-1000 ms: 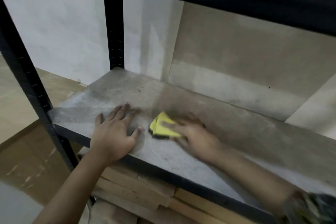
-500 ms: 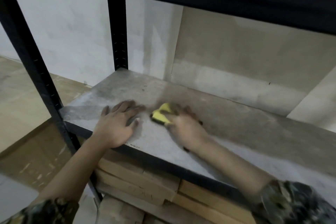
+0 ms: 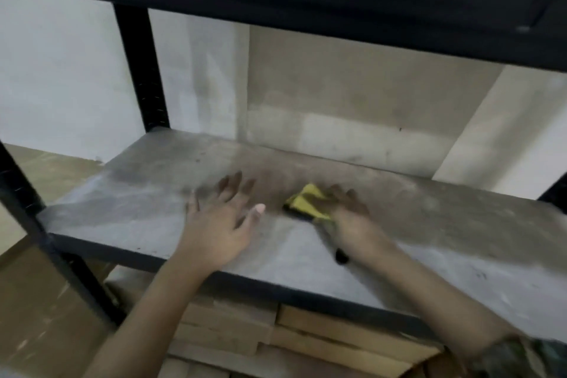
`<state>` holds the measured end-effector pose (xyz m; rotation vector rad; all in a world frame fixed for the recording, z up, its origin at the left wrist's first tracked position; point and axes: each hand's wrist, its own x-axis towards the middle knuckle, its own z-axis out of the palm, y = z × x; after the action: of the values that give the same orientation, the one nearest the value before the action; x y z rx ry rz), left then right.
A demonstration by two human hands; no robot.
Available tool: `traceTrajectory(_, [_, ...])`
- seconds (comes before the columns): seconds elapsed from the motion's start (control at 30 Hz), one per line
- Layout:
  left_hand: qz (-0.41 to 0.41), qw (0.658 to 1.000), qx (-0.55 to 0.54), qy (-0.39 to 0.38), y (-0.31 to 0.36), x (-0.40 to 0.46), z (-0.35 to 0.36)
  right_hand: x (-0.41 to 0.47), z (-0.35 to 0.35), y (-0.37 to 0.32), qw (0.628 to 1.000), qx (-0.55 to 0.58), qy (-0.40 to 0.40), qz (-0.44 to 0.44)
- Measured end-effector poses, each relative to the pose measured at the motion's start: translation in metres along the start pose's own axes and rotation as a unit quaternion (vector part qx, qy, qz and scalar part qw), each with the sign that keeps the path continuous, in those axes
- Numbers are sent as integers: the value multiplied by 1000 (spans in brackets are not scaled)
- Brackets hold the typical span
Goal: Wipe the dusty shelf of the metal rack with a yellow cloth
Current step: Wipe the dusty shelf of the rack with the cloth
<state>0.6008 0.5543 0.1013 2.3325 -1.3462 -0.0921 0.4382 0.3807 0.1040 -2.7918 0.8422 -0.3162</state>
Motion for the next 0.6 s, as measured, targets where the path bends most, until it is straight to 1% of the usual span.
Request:
traceTrajectory(0.07, [22, 999, 13, -40, 25, 6, 15, 21, -9, 61, 991, -24, 46, 120])
traceTrajectory(0.13, [32, 997, 29, -66, 41, 8, 29, 32, -28, 113, 976, -71, 47, 203])
traceTrajectory(0.2, [39, 996, 38, -65, 46, 6, 38, 37, -48, 135, 963, -69, 55, 253])
traceTrajectory(0.23, [42, 996, 42, -61, 46, 6, 39, 38, -54, 132, 964, -61, 68, 249])
traceTrajectory(0.27, [41, 996, 43, -60, 46, 6, 39, 39, -55, 122, 973, -53, 81, 210])
traceTrajectory(0.33, [41, 997, 44, -58, 43, 6, 39, 36, -45, 83, 993, -17, 92, 77])
traceTrajectory(0.37, [44, 997, 41, -53, 44, 6, 39, 32, -35, 57, 997, 3, 81, 12])
traceTrajectory(0.43, [52, 997, 39, -39, 44, 6, 40, 33, -9, 20, 996, -17, 45, -72])
traceTrajectory(0.5, [50, 998, 36, -32, 43, 6, 41, 50, 8, 14, 993, -49, 29, -99])
traceTrajectory(0.6, [40, 998, 37, -32, 41, 8, 45, 95, 8, 36, 995, -73, 27, -65])
